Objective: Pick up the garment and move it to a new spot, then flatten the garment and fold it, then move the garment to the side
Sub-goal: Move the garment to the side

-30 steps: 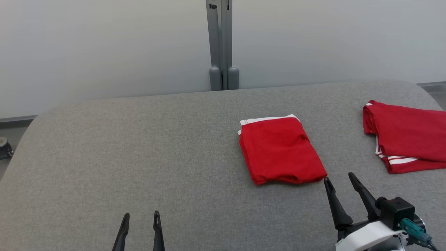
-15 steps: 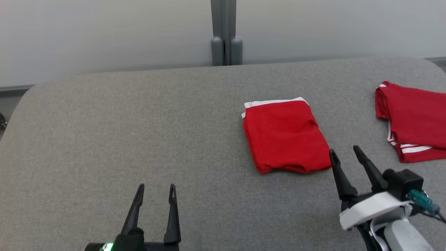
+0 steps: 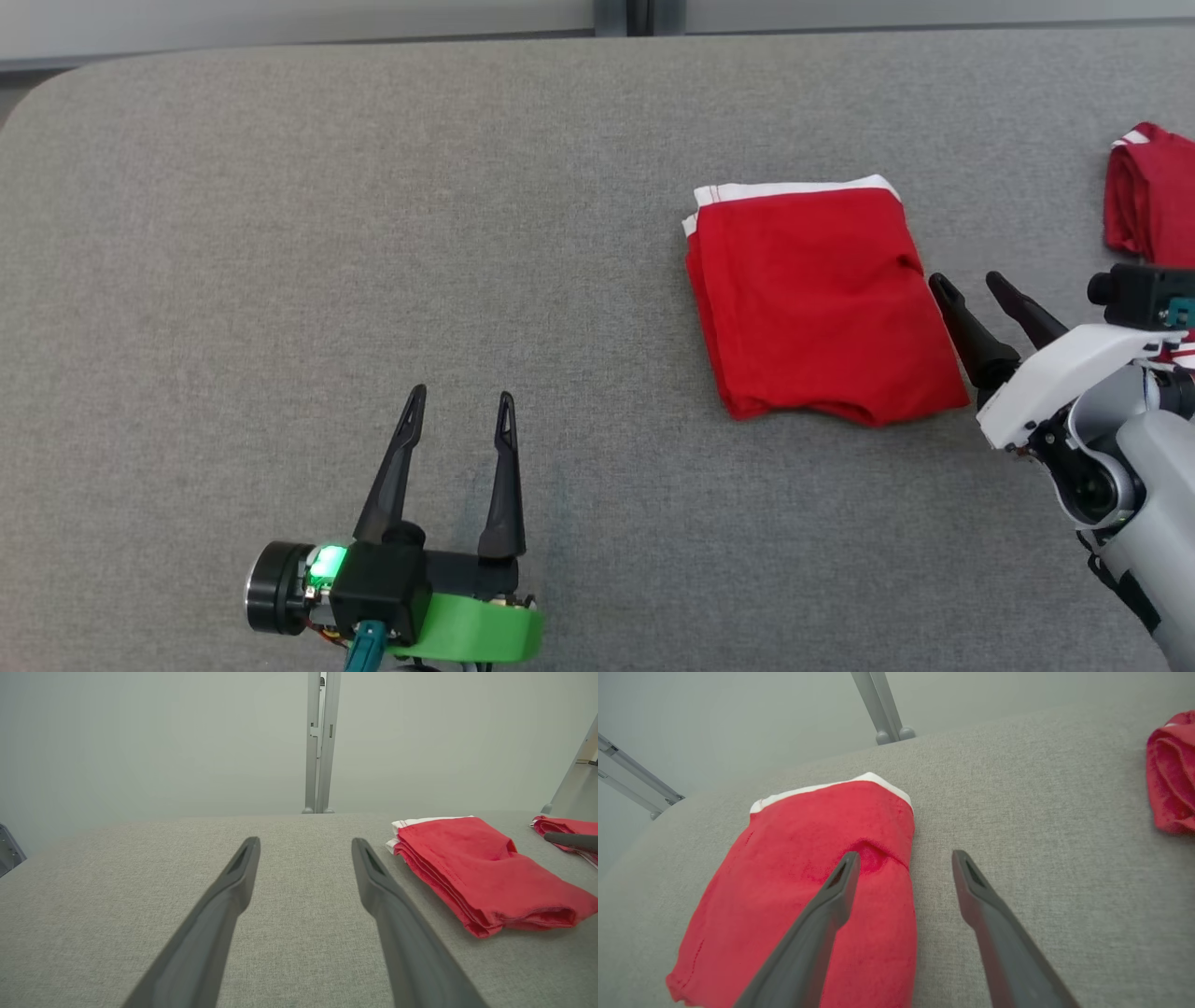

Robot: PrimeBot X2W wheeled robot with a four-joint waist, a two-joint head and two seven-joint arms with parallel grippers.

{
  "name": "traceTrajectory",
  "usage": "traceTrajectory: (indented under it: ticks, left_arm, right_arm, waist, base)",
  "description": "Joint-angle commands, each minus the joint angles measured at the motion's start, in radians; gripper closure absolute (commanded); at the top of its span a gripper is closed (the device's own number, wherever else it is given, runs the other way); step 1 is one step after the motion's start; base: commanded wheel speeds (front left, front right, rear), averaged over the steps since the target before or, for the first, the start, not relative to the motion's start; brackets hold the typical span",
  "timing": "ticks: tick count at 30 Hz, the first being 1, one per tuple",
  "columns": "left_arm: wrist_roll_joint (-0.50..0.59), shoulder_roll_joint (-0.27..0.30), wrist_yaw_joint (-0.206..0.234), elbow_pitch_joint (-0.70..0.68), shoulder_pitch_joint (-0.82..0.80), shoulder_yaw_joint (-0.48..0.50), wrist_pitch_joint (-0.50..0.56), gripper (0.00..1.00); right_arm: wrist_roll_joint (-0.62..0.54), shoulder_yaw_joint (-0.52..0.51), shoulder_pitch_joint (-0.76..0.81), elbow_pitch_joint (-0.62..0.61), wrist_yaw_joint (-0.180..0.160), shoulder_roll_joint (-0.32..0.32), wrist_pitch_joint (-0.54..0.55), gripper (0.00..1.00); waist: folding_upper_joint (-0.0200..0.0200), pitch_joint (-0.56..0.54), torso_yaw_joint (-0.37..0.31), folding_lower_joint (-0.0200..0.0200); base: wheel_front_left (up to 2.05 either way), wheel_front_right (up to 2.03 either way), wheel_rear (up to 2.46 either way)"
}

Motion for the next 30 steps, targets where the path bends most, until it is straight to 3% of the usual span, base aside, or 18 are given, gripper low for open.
traceTrajectory:
  ticks: [1, 6, 8, 13, 19, 30]
  left_arm:
    - [-0.003, 0.003, 0.007, 0.004, -0.025, -0.007, 0.000, 0.00]
    - [-0.006, 0.003, 0.019, 0.001, -0.048, -0.031, 0.000, 0.00]
    - [-0.006, 0.003, 0.021, 0.001, -0.053, -0.040, 0.000, 0.00]
    - [0.003, 0.003, 0.030, 0.001, -0.060, -0.042, 0.000, 0.00]
    - [0.023, 0.003, 0.020, 0.003, -0.066, -0.029, 0.000, 0.00]
    - [0.053, 0.003, -0.004, 0.016, -0.090, -0.015, 0.000, 0.00]
  right_arm:
    - [0.051, 0.019, -0.025, 0.014, -0.001, -0.021, 0.042, 0.00]
    - [0.142, 0.091, -0.077, 0.051, -0.001, -0.068, 0.130, 0.00]
    - [0.164, 0.126, -0.085, 0.047, -0.001, -0.080, 0.130, 1.00]
    - [0.192, 0.198, -0.106, 0.039, -0.001, -0.121, 0.085, 1.00]
    - [0.186, 0.239, -0.173, 0.059, -0.001, -0.181, 0.005, 1.00]
    - [0.204, 0.243, -0.292, 0.147, -0.001, -0.314, -0.090, 1.00]
  waist:
    - [0.0000, 0.056, 0.034, -0.0001]
    - [0.0000, 0.080, 0.055, -0.0001]
    - [0.0000, 0.086, 0.059, -0.0001]
    - [0.0000, 0.093, 0.046, -0.0001]
    - [0.0000, 0.097, -0.018, -0.0001]
    - [0.0000, 0.126, -0.131, -0.0001]
  base:
    - [0.00, 0.00, 0.00]
    - [0.00, 0.00, 0.00]
    - [0.00, 0.00, 0.00]
    - [0.00, 0.00, 0.00]
    - [0.00, 0.00, 0.00]
    - [0.00, 0.00, 0.00]
